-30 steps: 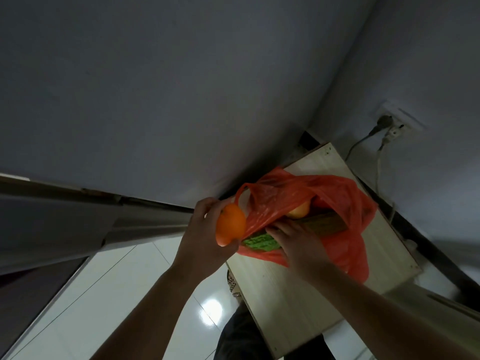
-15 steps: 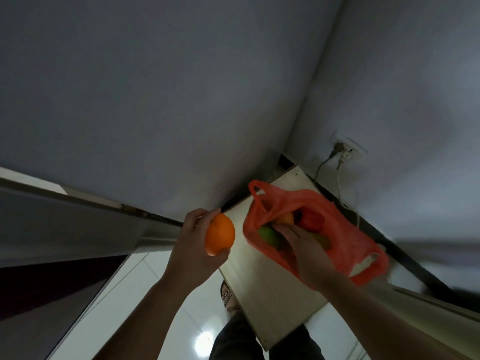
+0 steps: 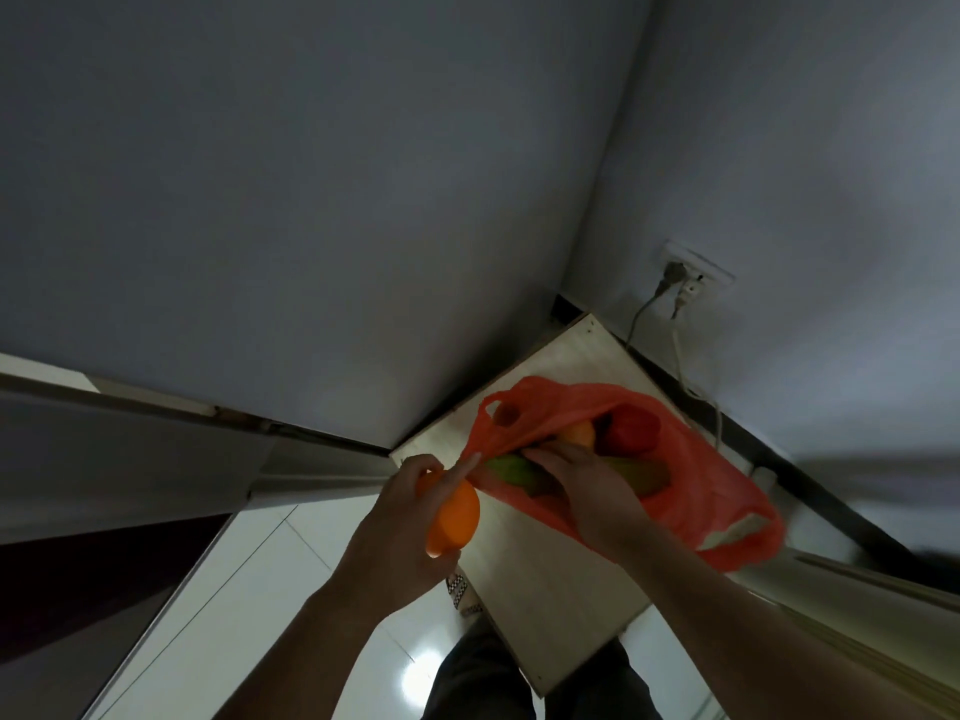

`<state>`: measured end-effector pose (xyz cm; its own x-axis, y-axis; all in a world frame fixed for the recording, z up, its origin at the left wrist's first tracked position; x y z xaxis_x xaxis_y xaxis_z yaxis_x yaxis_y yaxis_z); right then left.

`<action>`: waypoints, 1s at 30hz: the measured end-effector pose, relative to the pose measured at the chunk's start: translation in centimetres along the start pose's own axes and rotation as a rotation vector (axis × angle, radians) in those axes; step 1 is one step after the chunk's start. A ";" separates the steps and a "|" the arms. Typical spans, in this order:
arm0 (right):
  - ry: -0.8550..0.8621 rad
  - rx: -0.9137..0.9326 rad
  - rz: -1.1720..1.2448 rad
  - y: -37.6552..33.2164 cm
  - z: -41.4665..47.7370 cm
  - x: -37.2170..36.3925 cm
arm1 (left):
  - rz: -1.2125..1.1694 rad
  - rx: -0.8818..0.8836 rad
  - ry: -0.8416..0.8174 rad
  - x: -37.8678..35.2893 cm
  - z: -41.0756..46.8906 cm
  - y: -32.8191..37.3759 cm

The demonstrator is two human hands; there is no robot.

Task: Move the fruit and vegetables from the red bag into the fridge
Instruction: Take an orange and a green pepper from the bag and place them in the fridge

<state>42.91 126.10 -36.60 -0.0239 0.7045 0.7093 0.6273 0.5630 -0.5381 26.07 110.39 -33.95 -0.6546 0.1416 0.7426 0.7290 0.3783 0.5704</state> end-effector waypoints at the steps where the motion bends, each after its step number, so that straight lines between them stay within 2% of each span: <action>1: -0.025 -0.008 -0.046 0.2 0.4 -0.5 | -0.016 0.018 0.012 -0.1 -0.1 -0.5; 3: -0.058 -0.031 -0.063 0.4 1.2 -1.2 | -0.034 0.043 0.049 -0.2 -0.3 -1.4; 11: 0.118 -0.015 0.055 0.3 2.3 -1.1 | -0.135 0.151 0.132 -0.3 0.1 -3.0; 16: 0.180 0.091 0.040 0.0 0.0 -0.2 | -0.179 0.134 0.117 -0.8 0.9 -2.8; 20: 0.055 0.042 -0.101 0.8 1.2 -0.6 | -0.218 0.128 0.128 -1.3 1.4 -2.9; 23: -0.048 -0.036 -0.113 1.6 3.7 -0.6 | -0.243 0.134 0.155 -1.6 2.2 -2.9; 30: -0.027 -0.018 0.014 1.6 8.9 0.9 | -0.133 0.118 0.089 -2.8 4.2 -4.5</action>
<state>36.92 131.48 -40.88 -0.0357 0.7238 0.6891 0.6413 0.5454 -0.5396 23.75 112.13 -40.04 -0.7197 0.0039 0.6942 0.6051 0.4937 0.6246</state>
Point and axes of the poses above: each hand's wrist, its own z-axis towards the middle knuckle, its own x-axis out of the back of the hand, y = z × x, the point moved 1 cm from there along z, towards the middle knuckle
